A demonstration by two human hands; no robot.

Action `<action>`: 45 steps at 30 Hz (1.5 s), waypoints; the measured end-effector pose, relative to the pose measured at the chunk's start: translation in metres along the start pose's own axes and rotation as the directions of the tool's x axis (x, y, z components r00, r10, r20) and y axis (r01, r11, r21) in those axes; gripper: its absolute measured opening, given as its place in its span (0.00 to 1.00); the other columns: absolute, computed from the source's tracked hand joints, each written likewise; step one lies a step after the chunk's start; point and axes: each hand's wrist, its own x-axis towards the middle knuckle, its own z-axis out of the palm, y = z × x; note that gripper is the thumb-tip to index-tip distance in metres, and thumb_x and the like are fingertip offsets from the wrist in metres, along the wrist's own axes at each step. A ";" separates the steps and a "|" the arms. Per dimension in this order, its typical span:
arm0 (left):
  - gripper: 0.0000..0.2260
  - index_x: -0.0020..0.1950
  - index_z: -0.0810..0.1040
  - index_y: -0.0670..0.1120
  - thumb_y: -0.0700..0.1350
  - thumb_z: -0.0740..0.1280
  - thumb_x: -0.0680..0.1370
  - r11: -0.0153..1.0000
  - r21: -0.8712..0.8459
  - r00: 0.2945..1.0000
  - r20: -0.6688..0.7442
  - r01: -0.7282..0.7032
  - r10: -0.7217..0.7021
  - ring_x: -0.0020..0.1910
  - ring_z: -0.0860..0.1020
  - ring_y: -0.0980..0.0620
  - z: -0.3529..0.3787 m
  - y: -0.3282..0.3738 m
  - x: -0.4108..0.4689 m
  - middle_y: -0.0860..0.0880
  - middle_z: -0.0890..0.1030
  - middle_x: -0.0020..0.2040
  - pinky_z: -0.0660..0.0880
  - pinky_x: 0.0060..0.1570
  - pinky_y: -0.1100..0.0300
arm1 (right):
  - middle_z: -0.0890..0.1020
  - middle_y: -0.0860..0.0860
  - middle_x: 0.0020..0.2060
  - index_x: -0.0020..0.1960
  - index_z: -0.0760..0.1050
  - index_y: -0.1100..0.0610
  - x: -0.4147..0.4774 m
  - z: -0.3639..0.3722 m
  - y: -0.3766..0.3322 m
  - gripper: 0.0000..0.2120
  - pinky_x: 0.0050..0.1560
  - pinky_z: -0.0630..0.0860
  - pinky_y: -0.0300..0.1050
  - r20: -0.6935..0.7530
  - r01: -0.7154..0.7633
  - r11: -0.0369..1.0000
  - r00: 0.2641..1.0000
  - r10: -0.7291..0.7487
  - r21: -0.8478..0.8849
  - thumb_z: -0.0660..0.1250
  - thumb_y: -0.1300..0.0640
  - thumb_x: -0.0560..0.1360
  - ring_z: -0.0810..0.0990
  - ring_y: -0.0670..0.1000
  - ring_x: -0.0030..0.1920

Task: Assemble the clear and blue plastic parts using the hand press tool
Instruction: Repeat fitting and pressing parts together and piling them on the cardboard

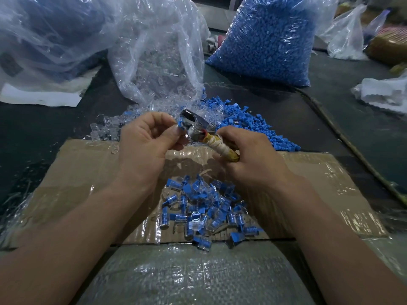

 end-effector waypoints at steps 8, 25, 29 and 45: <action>0.06 0.40 0.75 0.44 0.34 0.66 0.73 0.998 0.051 0.999 -0.017 -0.029 0.030 0.31 0.78 0.58 -0.002 -0.001 0.000 0.49 0.79 0.34 0.75 0.34 0.68 | 0.75 0.45 0.39 0.51 0.74 0.53 0.001 0.004 -0.003 0.10 0.43 0.72 0.45 -0.035 -0.014 1.000 0.999 0.013 -0.014 0.69 0.56 0.71 0.74 0.48 0.41; 0.03 0.37 0.82 0.49 0.42 0.69 0.67 0.996 0.088 0.978 0.209 0.005 -0.023 0.29 0.77 0.59 -0.005 0.009 -0.003 0.51 0.81 0.32 0.72 0.28 0.69 | 0.75 0.44 0.43 0.57 0.76 0.53 -0.001 -0.012 0.019 0.19 0.45 0.70 0.43 0.023 -0.095 0.989 0.995 0.099 -0.115 0.73 0.51 0.68 0.75 0.47 0.46; 0.07 0.38 0.82 0.46 0.44 0.71 0.62 0.978 0.198 0.897 0.419 0.062 -0.142 0.28 0.76 0.58 -0.001 0.008 -0.010 0.49 0.82 0.33 0.72 0.28 0.69 | 0.80 0.47 0.44 0.53 0.78 0.51 -0.001 -0.012 0.016 0.20 0.47 0.73 0.47 0.100 -0.087 0.992 0.990 0.096 -0.089 0.74 0.46 0.63 0.76 0.48 0.45; 0.13 0.51 0.79 0.51 0.33 0.64 0.76 0.824 0.562 0.998 0.028 -0.068 0.064 0.40 0.75 0.68 -0.011 -0.005 0.010 0.56 0.78 0.48 0.67 0.39 0.83 | 0.73 0.44 0.53 0.67 0.68 0.46 -0.003 -0.014 0.022 0.32 0.51 0.65 0.42 0.302 -0.095 0.988 0.945 0.128 -0.123 0.67 0.36 0.66 0.69 0.43 0.53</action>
